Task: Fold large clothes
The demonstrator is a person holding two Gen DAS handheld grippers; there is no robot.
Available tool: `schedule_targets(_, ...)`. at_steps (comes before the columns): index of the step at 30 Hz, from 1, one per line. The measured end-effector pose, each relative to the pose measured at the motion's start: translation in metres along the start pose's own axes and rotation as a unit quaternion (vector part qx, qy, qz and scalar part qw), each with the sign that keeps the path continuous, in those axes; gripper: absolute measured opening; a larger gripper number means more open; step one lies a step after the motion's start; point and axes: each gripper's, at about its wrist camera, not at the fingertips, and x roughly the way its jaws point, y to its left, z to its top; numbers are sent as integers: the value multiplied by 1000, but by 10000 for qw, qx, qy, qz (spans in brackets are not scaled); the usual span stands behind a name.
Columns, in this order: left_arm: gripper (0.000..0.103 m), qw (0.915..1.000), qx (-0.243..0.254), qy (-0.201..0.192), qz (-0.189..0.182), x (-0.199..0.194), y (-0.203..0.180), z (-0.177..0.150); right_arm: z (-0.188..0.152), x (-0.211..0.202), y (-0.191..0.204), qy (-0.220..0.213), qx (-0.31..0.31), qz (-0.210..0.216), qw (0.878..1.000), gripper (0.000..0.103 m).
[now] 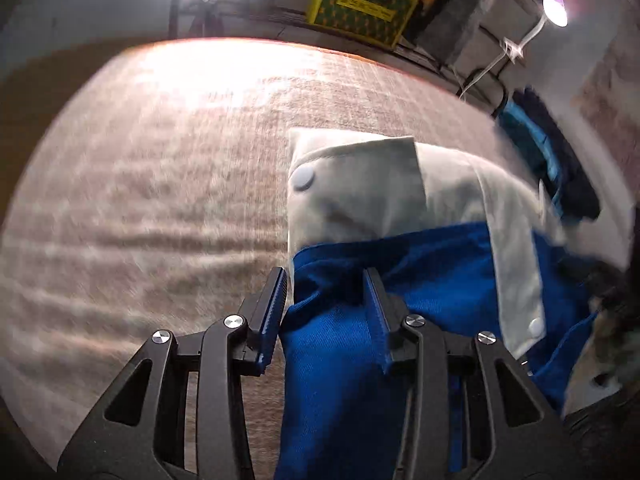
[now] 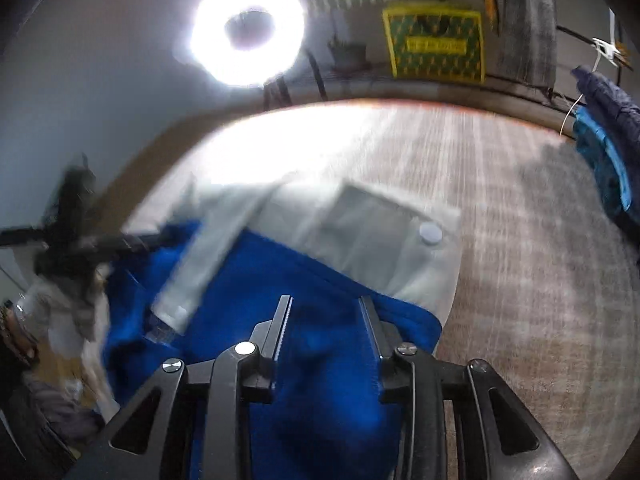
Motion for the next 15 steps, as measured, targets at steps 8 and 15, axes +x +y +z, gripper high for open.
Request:
schedule_targets(8,40,9997,2,11,-237,-18,6,-1,-3,-8,-8,101,91,104,9999,28)
schedule_targets(15,56,9841,-1121,-431,-1312,-66,46,10,-19,-67,-64,-579,1404,864,9846,37)
